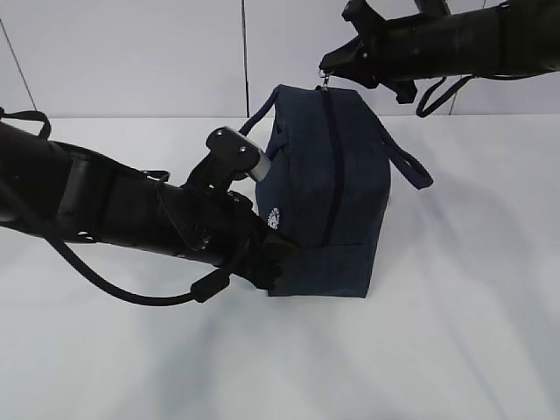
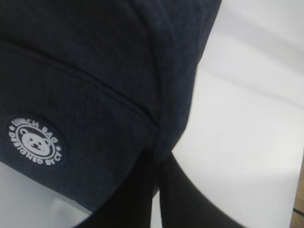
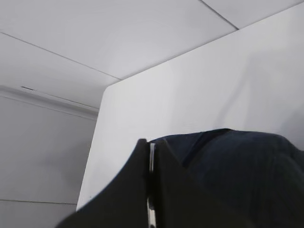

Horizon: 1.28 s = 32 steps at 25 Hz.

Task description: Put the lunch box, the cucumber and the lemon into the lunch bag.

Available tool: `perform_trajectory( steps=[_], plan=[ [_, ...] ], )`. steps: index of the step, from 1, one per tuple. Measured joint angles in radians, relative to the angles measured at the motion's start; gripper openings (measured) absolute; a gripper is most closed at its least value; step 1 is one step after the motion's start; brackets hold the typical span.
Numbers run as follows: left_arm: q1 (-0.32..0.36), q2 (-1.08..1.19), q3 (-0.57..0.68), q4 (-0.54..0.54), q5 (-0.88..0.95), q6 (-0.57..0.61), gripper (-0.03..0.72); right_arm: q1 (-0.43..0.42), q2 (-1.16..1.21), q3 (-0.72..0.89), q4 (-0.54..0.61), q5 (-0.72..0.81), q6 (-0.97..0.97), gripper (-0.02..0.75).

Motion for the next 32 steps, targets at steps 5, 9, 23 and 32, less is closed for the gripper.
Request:
perform_trajectory(
  steps=[5,9,23,32],
  plan=[
    [0.0,0.0,0.0,0.002,-0.006,0.0,-0.009,-0.003,0.07,-0.096,-0.034,0.009,0.019,0.001],
    [0.0,0.0,0.0,0.004,-0.014,0.0,-0.009,-0.003,0.139,-0.189,-0.052,0.012,0.036,0.001],
    [0.0,0.0,0.027,0.001,-0.035,0.0,-0.009,-0.042,0.357,-0.467,-0.176,0.099,0.163,0.001],
    [0.0,0.0,0.027,0.0,-0.069,0.0,-0.009,-0.062,0.392,-0.505,-0.302,0.128,0.189,0.001]
  ],
)
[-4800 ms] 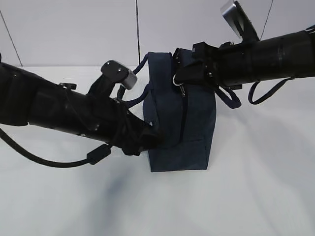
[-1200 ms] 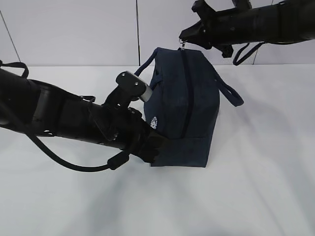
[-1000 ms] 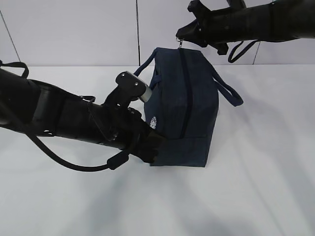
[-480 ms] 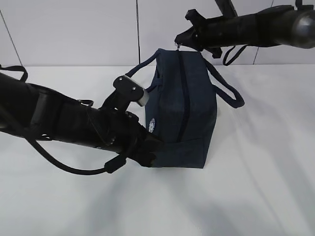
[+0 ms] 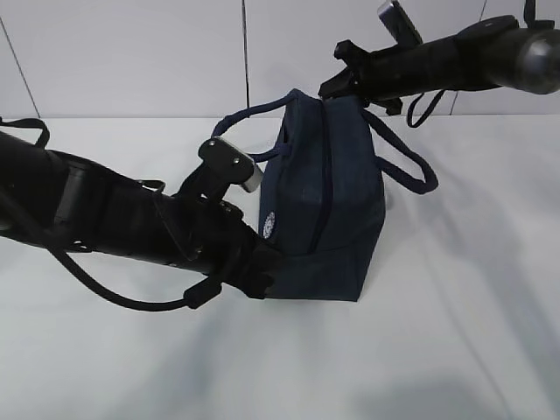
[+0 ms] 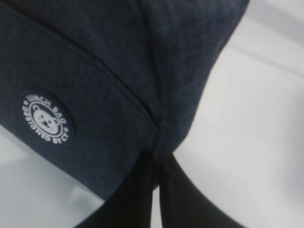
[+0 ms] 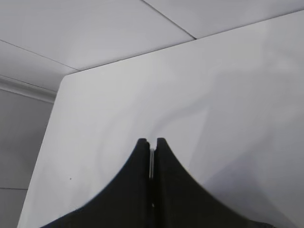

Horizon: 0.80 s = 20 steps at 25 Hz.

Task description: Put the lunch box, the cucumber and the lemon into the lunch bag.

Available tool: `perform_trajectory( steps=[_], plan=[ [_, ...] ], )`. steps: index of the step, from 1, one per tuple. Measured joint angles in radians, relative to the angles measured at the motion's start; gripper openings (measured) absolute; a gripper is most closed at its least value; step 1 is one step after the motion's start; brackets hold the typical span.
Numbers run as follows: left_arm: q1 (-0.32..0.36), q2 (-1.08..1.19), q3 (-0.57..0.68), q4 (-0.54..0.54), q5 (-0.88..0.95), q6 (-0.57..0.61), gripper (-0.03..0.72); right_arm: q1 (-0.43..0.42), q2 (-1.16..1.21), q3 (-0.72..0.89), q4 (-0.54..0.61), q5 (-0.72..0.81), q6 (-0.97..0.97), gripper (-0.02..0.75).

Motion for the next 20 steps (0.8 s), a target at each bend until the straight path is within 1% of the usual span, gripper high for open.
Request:
perform_trajectory(
  steps=[5,9,14,17,20],
  plan=[
    [0.013,0.0,0.0,-0.001,-0.011,0.0,-0.009,-0.004,0.005,-0.029,-0.058,0.036,0.0,0.001],
    [0.049,0.0,0.0,-0.004,-0.018,0.0,-0.009,-0.018,0.008,-0.097,-0.142,0.1,0.0,0.001],
    [0.132,0.0,-0.017,-0.004,-0.039,0.002,-0.009,-0.032,0.008,-0.176,-0.272,0.191,0.002,0.001],
    [0.183,0.0,-0.05,-0.004,-0.061,0.002,-0.01,-0.041,0.008,-0.194,-0.309,0.254,0.01,0.001],
    [0.224,0.006,-0.089,-0.004,-0.078,0.002,-0.01,-0.054,0.008,-0.197,-0.316,0.287,0.028,0.001]
  ],
)
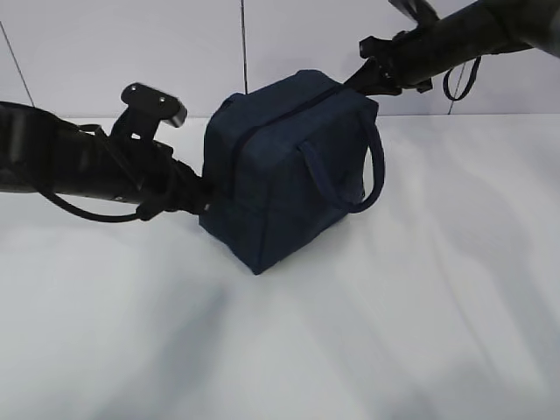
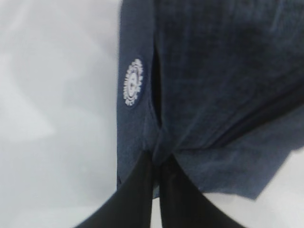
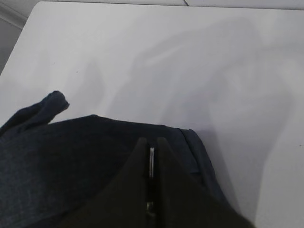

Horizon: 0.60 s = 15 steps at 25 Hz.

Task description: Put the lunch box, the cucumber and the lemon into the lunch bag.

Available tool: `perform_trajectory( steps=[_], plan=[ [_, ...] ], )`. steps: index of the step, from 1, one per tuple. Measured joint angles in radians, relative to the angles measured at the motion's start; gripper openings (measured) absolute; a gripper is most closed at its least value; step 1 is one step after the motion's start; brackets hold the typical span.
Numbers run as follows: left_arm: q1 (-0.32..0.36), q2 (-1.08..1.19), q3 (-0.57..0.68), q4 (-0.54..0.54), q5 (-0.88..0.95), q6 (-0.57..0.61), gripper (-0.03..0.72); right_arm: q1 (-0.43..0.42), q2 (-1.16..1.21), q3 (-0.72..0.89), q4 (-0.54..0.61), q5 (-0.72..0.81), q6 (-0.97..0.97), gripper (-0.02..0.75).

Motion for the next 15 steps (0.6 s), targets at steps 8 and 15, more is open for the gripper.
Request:
perform_trajectory(
  steps=[8,15],
  plan=[
    [0.051,0.007,-0.074,0.004,-0.065,0.0,-0.01,-0.028,0.0,0.0,-0.002,0.032,0.125,0.001],
    [0.057,0.066,-0.15,0.004,-0.074,0.0,-0.01,-0.029,0.0,0.0,-0.015,0.096,0.14,0.001]
  ],
)
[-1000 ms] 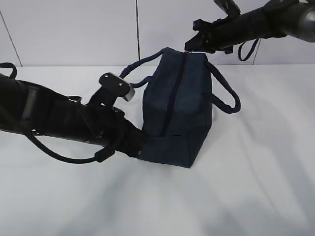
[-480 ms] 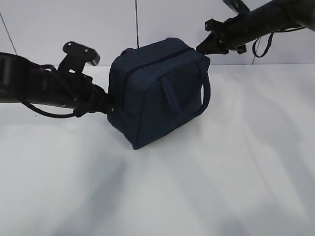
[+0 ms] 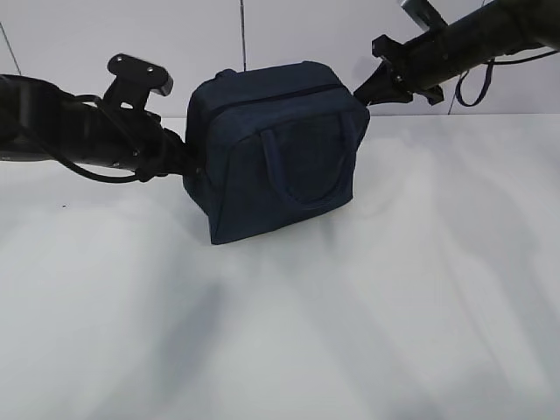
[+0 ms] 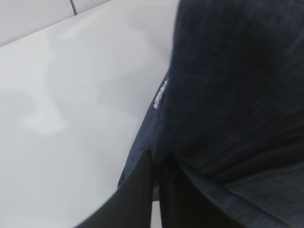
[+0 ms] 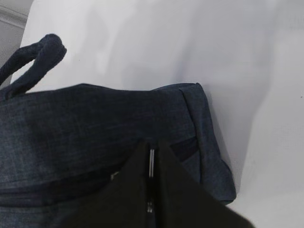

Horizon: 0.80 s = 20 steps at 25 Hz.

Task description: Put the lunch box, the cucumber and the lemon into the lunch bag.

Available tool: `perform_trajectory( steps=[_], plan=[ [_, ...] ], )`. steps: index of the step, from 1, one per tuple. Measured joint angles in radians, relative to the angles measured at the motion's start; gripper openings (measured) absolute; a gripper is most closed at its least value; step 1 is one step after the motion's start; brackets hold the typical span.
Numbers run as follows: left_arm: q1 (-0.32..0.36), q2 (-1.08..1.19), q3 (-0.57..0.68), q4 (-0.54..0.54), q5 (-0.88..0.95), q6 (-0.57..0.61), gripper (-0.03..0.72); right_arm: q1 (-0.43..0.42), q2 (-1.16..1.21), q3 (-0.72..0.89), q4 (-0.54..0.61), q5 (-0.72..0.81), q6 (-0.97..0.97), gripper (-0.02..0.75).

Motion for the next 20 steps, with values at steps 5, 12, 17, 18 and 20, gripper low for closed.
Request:
perform_trajectory(
  steps=[5,12,17,18,20],
  plan=[
    [0.003,0.031,-0.03,0.0,-0.024,0.0,-0.01,-0.004,0.0,0.0,-0.004,-0.002,0.042,0.001],
    [0.003,0.031,-0.032,-0.004,-0.069,0.0,-0.01,-0.036,0.0,0.0,0.004,-0.038,0.163,0.001],
    [0.003,0.031,-0.032,-0.004,-0.069,0.0,-0.01,-0.04,0.0,0.0,0.021,-0.071,0.257,0.001],
    [0.003,0.031,-0.032,-0.004,-0.069,0.0,-0.01,-0.04,0.0,0.0,0.025,-0.08,0.28,0.001],
    [0.003,0.031,-0.032,-0.004,-0.069,0.0,-0.01,-0.04,0.0,0.0,0.031,-0.088,0.328,0.001]
  ],
)
